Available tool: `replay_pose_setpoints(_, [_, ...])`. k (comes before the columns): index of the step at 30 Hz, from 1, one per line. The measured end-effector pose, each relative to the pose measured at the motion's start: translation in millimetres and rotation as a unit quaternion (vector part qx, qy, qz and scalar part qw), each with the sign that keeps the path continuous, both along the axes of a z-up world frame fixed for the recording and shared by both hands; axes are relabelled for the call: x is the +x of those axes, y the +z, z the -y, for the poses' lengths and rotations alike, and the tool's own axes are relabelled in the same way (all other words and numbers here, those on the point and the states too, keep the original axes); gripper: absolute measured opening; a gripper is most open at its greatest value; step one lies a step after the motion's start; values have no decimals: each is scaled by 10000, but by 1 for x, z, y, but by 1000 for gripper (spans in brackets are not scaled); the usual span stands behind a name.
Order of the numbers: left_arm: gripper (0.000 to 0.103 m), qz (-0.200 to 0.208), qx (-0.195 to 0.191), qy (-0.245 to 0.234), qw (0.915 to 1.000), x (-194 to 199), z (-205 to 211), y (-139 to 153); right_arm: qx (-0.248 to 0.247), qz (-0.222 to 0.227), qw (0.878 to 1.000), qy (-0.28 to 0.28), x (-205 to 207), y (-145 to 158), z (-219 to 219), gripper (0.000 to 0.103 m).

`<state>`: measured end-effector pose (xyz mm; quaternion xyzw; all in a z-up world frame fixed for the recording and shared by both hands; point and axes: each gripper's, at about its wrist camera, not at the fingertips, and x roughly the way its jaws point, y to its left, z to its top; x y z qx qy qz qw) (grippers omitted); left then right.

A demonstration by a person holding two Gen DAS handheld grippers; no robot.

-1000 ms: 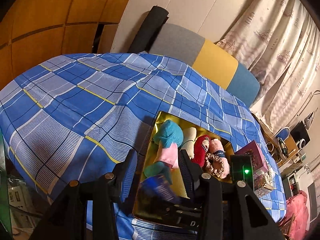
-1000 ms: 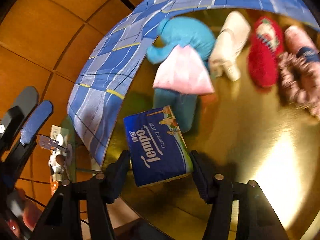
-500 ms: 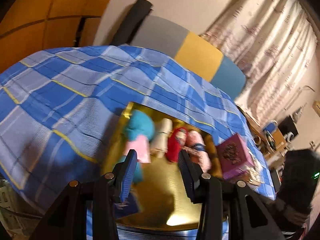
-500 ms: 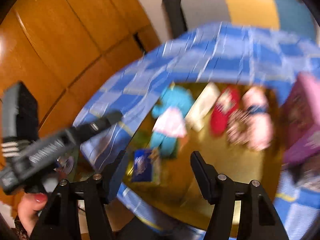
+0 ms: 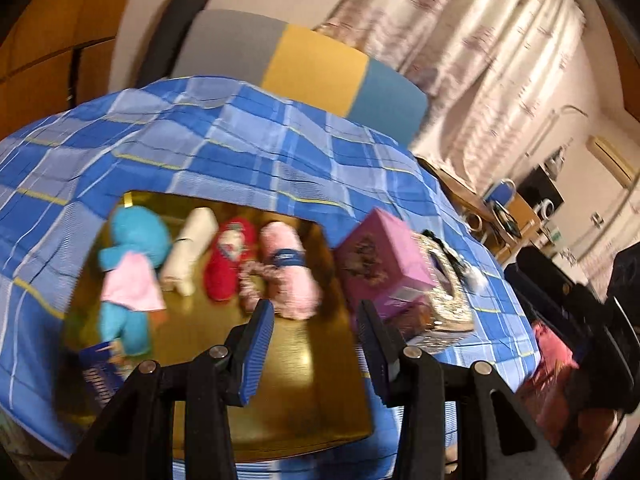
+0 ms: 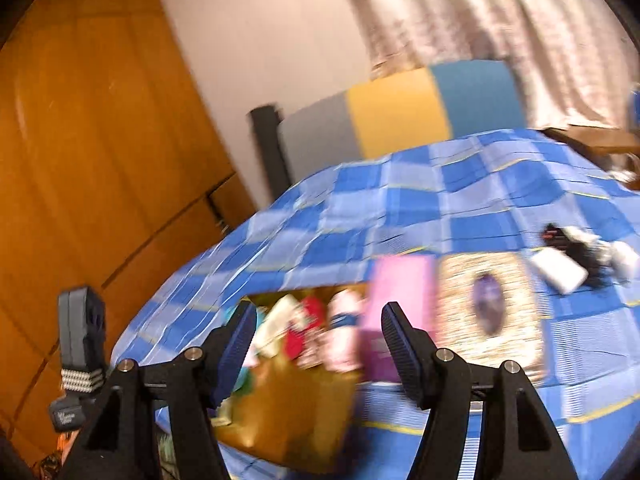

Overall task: Organize soft objects
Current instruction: 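Move both tools back to the table toward the white bag and soap bar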

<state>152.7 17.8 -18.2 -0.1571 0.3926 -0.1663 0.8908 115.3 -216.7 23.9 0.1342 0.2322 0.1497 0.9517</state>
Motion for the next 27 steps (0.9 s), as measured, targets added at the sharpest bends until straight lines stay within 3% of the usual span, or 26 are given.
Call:
replay_pose_setpoints(6, [43, 13, 48, -550, 9985, 8, 57, 10, 81, -149, 9955, -929, 0, -10, 88, 70])
replay_pose_setpoints(13, [44, 21, 114, -1205, 9926, 10, 125, 17, -36, -976, 9845, -1459, 13, -61, 172, 70])
replay_pose_setpoints(20, [52, -62, 427, -1902, 9808, 9, 189, 17, -515, -1863, 9594, -2056, 48, -113, 267, 70])
replay_pose_setpoints(27, [52, -105, 436, -2170, 9751, 16, 228, 20, -597, -1764, 9468, -2626, 113, -105, 364, 70])
